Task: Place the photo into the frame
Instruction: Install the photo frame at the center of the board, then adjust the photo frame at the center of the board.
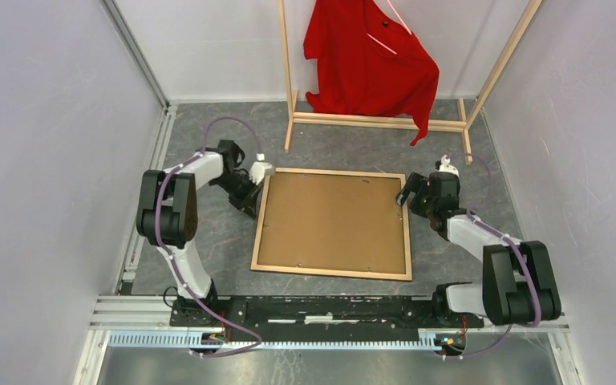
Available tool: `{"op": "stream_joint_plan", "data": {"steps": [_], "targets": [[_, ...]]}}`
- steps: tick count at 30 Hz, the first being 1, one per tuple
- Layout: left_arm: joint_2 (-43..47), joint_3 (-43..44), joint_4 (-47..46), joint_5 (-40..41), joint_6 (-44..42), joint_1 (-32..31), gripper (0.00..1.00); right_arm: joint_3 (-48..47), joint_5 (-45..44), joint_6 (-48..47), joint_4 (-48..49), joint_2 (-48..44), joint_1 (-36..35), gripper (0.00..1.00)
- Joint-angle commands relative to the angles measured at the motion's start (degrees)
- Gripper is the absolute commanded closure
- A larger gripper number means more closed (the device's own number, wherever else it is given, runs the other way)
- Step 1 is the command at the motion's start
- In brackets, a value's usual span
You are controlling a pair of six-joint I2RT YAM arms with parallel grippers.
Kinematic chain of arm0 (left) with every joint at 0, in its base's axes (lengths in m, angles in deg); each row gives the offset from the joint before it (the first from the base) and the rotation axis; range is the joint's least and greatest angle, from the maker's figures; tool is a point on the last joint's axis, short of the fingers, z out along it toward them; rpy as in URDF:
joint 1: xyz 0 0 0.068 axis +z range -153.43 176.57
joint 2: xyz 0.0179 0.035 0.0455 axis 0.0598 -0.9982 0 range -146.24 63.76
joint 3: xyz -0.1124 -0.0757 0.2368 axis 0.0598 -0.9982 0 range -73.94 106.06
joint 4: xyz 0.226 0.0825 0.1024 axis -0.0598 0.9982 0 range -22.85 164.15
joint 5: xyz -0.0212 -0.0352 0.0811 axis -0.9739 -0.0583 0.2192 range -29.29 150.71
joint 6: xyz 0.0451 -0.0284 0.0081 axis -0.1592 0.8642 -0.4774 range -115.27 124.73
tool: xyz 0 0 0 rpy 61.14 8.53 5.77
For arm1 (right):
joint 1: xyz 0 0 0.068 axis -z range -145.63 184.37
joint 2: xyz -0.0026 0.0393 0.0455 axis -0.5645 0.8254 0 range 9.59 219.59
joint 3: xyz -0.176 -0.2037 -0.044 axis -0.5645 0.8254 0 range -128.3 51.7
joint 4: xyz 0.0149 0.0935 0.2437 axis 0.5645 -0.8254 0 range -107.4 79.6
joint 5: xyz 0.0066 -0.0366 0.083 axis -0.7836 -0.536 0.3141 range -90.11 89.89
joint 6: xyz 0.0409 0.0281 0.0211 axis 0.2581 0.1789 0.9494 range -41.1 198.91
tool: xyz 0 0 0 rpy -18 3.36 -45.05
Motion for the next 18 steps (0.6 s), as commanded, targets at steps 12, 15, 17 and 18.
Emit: {"op": "stream_joint_plan", "data": {"steps": [12, 15, 17, 18], "targets": [[7.62, -10.48, -0.37, 7.42, -5.07, -21.00, 0.89, -16.24, 14.48, 1.87, 8.93, 21.26, -7.94, 0.04], [8.03, -10.51, 1.20, 7.08, -6.28, -25.40, 0.86, -23.47, 16.27, 1.04, 7.15, 26.47, -11.49, 0.05], [8.69, -10.82, 2.33, 6.70, -8.27, -27.90, 0.78, -27.27, 16.29, 0.21, 6.16, 29.02, -13.57, 0.05], [9.51, -11.30, 2.61, 6.59, -9.31, -29.05, 0.71, -28.88, 16.25, -0.09, 5.85, 30.17, -14.45, 0.05]]}}
